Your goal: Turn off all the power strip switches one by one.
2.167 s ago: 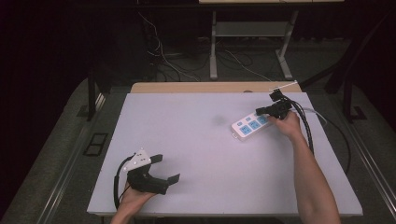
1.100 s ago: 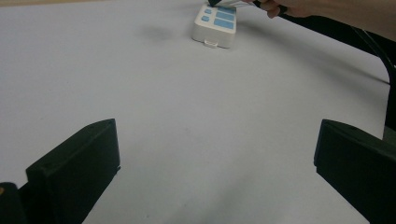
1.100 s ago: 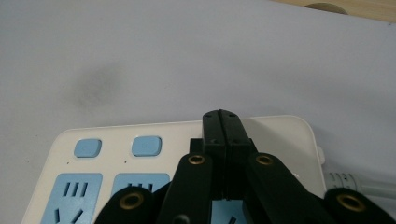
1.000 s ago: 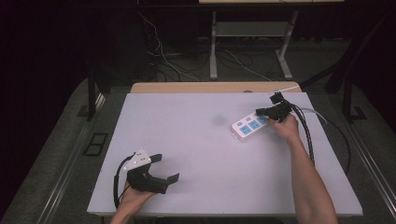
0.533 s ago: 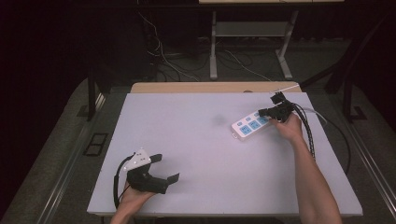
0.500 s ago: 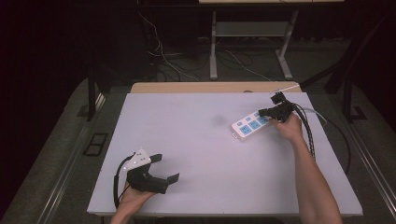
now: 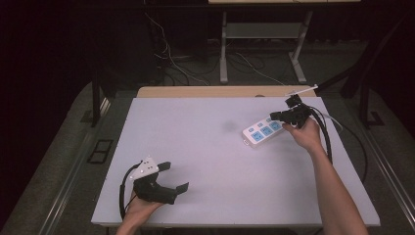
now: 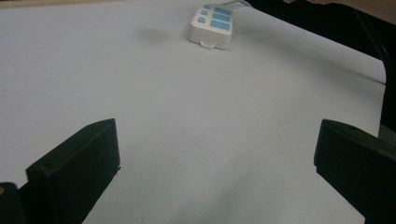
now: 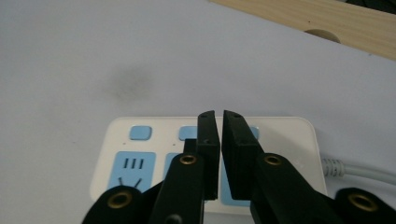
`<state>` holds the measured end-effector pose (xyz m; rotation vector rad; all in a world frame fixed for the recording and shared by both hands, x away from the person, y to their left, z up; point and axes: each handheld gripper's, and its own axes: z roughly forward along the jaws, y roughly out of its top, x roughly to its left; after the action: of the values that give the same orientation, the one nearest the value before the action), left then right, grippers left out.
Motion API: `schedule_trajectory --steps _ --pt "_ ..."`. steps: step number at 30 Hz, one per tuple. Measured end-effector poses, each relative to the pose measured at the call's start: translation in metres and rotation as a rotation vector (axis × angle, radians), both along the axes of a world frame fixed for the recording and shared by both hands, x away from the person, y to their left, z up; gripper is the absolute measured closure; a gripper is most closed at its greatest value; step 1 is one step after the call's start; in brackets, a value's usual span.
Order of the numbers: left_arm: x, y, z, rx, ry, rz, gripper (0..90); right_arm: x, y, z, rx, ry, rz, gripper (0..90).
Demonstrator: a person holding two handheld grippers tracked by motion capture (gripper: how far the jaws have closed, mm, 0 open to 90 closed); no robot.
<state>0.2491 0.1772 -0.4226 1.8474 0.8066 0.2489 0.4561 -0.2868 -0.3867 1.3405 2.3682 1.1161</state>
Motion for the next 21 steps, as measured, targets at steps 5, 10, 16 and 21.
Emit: schedule_trajectory --steps 5,10,16,21 --pt "0.0 -0.001 0.0 -0.002 -0.001 -0.001 0.0 -0.017 -0.002 0.007 0.035 -0.016 -0.017 70.2" --pt "0.0 -0.001 0.0 -0.005 0.0 0.0 0.0 -0.035 -0.006 0.01 0.08 -0.03 -0.034 53.4" --pt "-0.001 -0.002 0.0 -0.006 0.0 -0.003 0.0 -0.057 -0.014 0.013 0.143 -0.045 -0.074 36.3" --pt "-0.001 -0.002 0.0 -0.008 0.0 -0.003 0.0 -0.078 -0.018 0.015 0.175 -0.055 -0.068 10.4"
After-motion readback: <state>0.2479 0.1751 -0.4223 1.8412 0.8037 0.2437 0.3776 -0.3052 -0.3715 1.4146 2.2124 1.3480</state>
